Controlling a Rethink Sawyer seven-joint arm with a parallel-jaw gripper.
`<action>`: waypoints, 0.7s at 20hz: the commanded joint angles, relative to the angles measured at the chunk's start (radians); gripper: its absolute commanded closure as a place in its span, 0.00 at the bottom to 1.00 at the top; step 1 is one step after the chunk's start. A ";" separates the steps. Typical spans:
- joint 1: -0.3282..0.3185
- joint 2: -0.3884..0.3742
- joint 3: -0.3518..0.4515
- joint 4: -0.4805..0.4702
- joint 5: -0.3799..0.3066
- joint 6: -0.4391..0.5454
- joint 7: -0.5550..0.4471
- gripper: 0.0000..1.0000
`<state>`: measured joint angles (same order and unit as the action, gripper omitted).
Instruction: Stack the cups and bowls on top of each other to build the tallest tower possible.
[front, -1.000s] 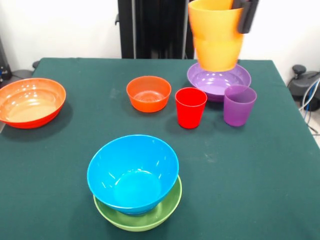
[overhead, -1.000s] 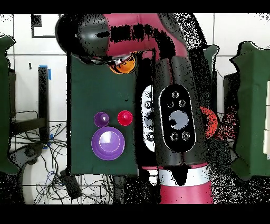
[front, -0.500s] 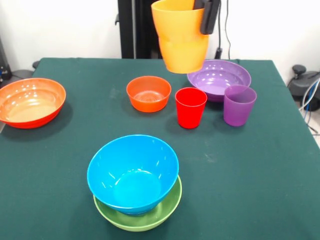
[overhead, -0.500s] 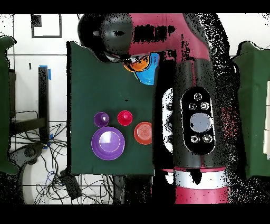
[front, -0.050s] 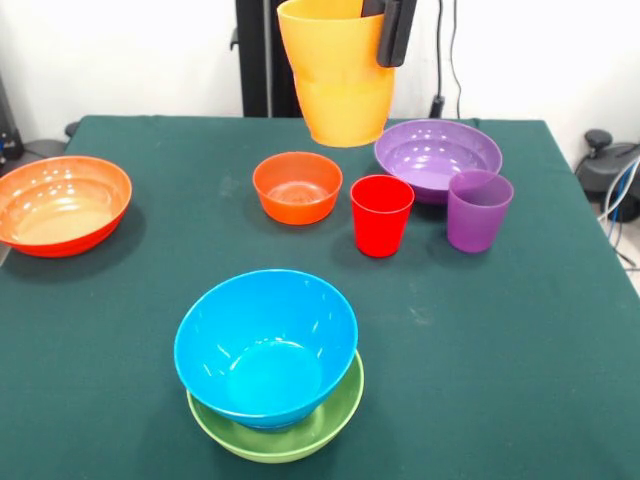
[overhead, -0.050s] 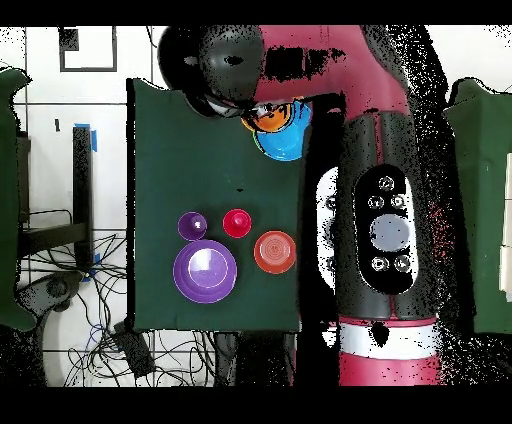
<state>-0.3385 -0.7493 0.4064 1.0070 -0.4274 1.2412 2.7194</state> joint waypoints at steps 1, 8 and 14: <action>-0.011 0.091 0.034 -0.032 -0.059 0.006 -0.281 1.00; -0.016 0.124 0.036 -0.095 -0.061 0.036 -0.299 1.00; -0.036 0.159 0.044 -0.152 -0.059 0.048 -0.344 1.00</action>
<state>-0.3446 -0.6761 0.4067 0.9102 -0.4309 1.2408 2.7194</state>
